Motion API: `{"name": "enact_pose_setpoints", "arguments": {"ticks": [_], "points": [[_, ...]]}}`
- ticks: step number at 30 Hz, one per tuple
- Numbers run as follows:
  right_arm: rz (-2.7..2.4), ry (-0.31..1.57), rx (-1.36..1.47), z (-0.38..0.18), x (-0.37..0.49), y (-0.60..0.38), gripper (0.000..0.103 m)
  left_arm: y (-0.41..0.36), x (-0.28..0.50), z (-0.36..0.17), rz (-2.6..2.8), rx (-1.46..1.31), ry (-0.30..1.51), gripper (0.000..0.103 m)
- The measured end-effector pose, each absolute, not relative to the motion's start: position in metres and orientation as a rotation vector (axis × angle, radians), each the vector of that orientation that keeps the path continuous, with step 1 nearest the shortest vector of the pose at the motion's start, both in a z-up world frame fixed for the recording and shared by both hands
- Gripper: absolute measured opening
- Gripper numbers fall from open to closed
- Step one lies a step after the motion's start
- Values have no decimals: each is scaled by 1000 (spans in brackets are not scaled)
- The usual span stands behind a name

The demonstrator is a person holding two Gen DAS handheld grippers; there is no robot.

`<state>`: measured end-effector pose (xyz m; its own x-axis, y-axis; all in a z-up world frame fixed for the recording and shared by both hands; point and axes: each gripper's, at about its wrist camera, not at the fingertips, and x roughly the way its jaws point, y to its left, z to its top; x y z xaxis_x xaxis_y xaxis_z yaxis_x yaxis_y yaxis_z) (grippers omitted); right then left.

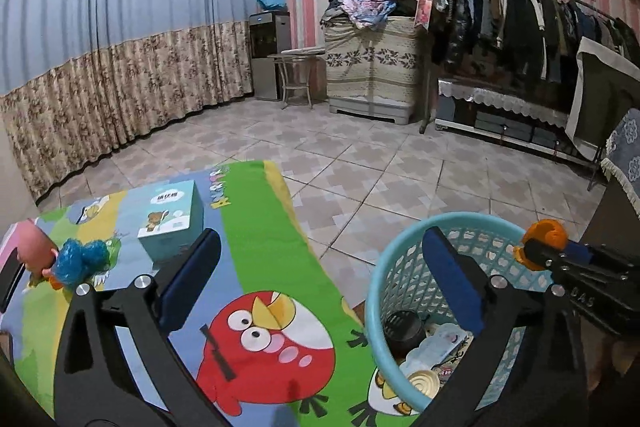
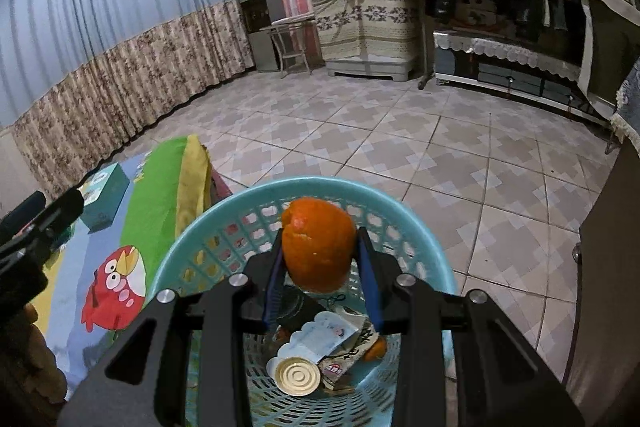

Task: Collect trash
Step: 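Open both tools over the basket, dropping the bowl and orange inside, then move both open tools back over the play mat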

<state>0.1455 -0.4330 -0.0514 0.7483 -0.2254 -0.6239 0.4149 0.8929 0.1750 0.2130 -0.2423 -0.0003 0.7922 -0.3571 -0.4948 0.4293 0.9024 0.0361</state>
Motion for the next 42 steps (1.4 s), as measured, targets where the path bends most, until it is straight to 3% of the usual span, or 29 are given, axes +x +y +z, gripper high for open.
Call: {"name": "enact_pose_setpoints", "arguments": {"ticks": [2,4,5,11,14,18,42], "points": [[-349,639,316,-53,148,-432,35,-240,212,-1,-424,146,504,97],[-343,647,319,-55,150,-430,49,-239,212,-1,-417,153,496,97],[-347,646,314,-54,150,-429,65,-238,212,-1,-413,155,492,97],[-395,623,297,-51,146,-427,84,-229,208,-4,-395,152,488,97],[-397,621,295,-50,146,-427,84,-223,209,-4,-390,140,493,97],[-409,618,275,-48,148,-423,93,-213,209,-2,-375,135,489,97],[-312,629,240,-53,178,-367,94,-78,226,-36,-203,83,593,97]]}}
